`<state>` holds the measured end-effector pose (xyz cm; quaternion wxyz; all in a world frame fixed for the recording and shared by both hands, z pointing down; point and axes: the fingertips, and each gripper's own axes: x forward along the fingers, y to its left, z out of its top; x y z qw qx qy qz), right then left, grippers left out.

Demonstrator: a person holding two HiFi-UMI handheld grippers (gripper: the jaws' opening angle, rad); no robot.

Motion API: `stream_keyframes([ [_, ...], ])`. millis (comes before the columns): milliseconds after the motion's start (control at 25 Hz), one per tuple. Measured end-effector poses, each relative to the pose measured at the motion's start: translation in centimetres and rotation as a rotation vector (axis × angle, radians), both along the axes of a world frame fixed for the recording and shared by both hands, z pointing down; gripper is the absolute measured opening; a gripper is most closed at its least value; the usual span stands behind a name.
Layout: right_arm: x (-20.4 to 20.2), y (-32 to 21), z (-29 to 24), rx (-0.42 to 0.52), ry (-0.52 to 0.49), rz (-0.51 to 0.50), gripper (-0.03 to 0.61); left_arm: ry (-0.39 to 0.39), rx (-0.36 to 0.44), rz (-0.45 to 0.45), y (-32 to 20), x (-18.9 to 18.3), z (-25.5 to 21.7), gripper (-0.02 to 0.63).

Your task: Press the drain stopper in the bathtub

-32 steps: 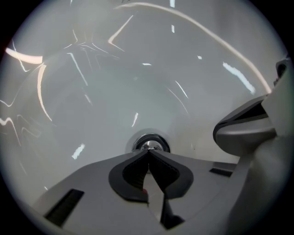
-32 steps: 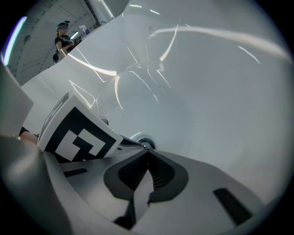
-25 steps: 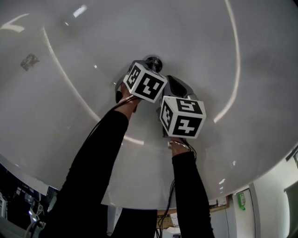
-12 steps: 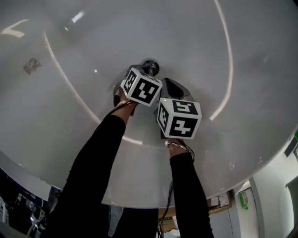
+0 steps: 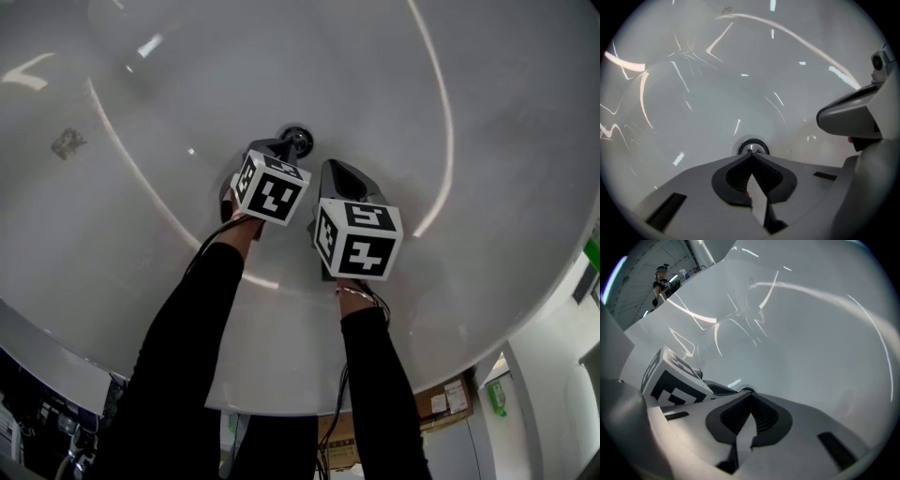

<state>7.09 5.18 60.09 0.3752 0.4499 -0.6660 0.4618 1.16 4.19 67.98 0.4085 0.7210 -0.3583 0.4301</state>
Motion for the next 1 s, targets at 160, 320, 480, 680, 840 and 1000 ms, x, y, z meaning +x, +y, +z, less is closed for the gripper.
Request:
stream_keyframes([
  [160,-0.5,-0.1,-0.8,0.006,-0.005,0.018,0.002,0.032,0.039,-0.011,-0.5,-0.5,-2.1,0.008],
  [320,-1.3,-0.3,-2.0,0.017,-0.013,0.031,0.002,0.050,0.071,-0.007,-1.2,-0.9,-4.5,0.008],
  [480,-2.1,-0.8,-3.5,0.035,-0.019,0.036,0.002,0.068,0.090,0.003,-1.7,-1.4,-6.9,0.008],
  [680,-2.2,-1.0,-5.7,0.046,-0.018,0.057,0.002,0.085,0.114,0.027,-1.8,-1.5,-10.2,0.008],
  [840,-2.2,-0.8,-7.3,0.058,-0.027,0.073,0.000,0.097,0.130,0.025,-1.8,-1.7,-12.5,0.008],
  [1000,-2.3,-0.5,-8.4,0.066,-0.037,0.087,0.002,0.104,0.143,0.033,-1.6,-1.6,-14.3,0.008],
])
